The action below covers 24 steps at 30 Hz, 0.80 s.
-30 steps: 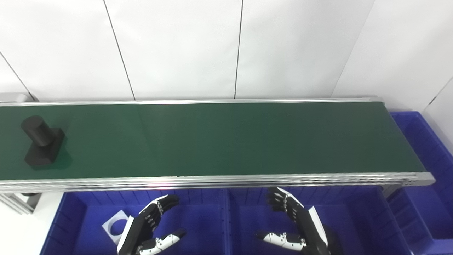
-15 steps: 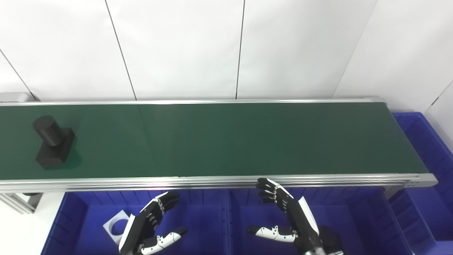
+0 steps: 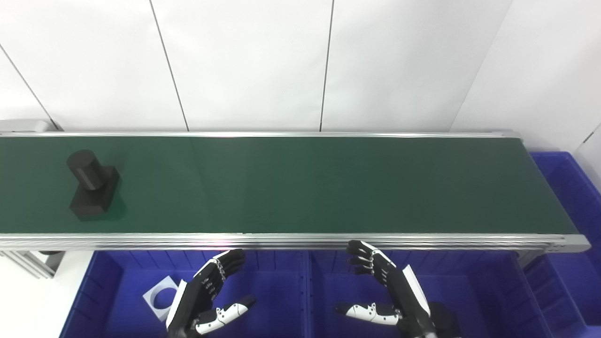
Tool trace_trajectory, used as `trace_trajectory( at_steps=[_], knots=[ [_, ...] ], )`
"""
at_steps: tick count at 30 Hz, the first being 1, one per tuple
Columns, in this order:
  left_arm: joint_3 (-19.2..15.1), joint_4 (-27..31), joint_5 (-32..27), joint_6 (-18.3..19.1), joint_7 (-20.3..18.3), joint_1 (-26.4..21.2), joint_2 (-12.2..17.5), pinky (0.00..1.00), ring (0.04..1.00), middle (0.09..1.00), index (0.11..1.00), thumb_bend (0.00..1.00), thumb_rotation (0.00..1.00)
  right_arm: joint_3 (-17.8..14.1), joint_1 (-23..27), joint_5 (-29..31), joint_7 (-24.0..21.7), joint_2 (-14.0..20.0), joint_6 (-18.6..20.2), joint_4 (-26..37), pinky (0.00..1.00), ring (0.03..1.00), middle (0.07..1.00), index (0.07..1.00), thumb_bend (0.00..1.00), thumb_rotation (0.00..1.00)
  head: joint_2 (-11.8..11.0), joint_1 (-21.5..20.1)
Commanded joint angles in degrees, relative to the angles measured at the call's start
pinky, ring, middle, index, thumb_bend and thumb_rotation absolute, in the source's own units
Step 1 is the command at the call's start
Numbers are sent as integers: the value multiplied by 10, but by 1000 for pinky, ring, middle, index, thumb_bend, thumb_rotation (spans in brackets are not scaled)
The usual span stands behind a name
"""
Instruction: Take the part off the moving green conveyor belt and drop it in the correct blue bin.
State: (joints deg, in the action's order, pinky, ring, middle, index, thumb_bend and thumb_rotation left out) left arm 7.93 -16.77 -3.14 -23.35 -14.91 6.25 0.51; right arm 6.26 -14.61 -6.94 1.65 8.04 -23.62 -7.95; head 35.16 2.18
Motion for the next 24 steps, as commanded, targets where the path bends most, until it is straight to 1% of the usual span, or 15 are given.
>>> trace_trajectory(
  at_steps=[1,2,5,6,7,8,9,10,11,12,13,14,15,16,24],
  knots=[
    [2,14,2,-15,9,-1,-9,862,813,799,764,625,0,-1,10,10,-8,6,-32,6,710,770,809,837,700,203,0,0],
    [2,13,7,-17,13,-1,-10,862,812,797,763,626,0,0,12,10,-9,9,-32,2,712,770,809,837,700,203,-8,18],
    [4,5,16,-28,20,-2,-11,862,814,798,765,617,0,3,17,13,-11,12,-33,-5,705,764,805,837,700,197,-14,28],
    [4,4,19,-29,22,-1,-12,863,816,798,766,615,0,3,19,16,-13,13,-33,-10,704,763,804,837,700,195,-21,46],
    [5,3,22,-29,24,-1,-12,863,818,801,769,612,0,3,20,18,-14,14,-33,-13,700,762,803,838,703,194,-21,46],
    [5,4,24,-28,26,-1,-13,863,818,801,770,611,0,4,22,20,-15,15,-33,-17,699,762,802,838,704,194,-26,57],
    [5,4,25,-27,27,0,-13,862,817,799,766,611,0,5,23,21,-15,16,-33,-21,699,764,803,841,701,193,-27,59],
    [5,4,26,-26,29,0,-15,860,815,798,763,615,0,6,25,23,-16,18,-33,-25,701,766,804,843,698,194,-36,68],
    [5,3,28,-25,31,1,-16,857,813,797,762,623,0,7,27,24,-17,19,-33,-29,704,767,806,844,696,198,-37,69],
    [6,0,33,-28,34,1,-17,856,812,796,761,626,0,8,28,27,-18,20,-33,-34,705,768,807,845,695,200,-46,79],
    [7,-2,36,-30,37,0,-17,846,806,793,759,622,0,8,30,29,-19,20,-33,-37,702,768,806,844,697,201,-46,79],
    [8,-5,41,-33,40,0,-18,843,804,792,759,620,0,9,31,31,-19,21,-33,-41,701,768,806,844,698,202,-55,90],
    [9,-7,44,-34,42,-1,-18,839,801,790,756,619,0,9,32,32,-19,21,-33,-43,698,767,806,844,697,205,-55,90],
    [10,-10,44,-34,43,-1,-19,837,800,788,754,622,0,10,33,34,-20,22,-33,-47,697,767,805,844,697,209,-63,100],
    [16,-21,52,-26,52,-3,-27,851,806,798,768,662,0,10,43,51,-32,29,-33,-69,690,769,808,844,681,197,-83,130]
  ],
)
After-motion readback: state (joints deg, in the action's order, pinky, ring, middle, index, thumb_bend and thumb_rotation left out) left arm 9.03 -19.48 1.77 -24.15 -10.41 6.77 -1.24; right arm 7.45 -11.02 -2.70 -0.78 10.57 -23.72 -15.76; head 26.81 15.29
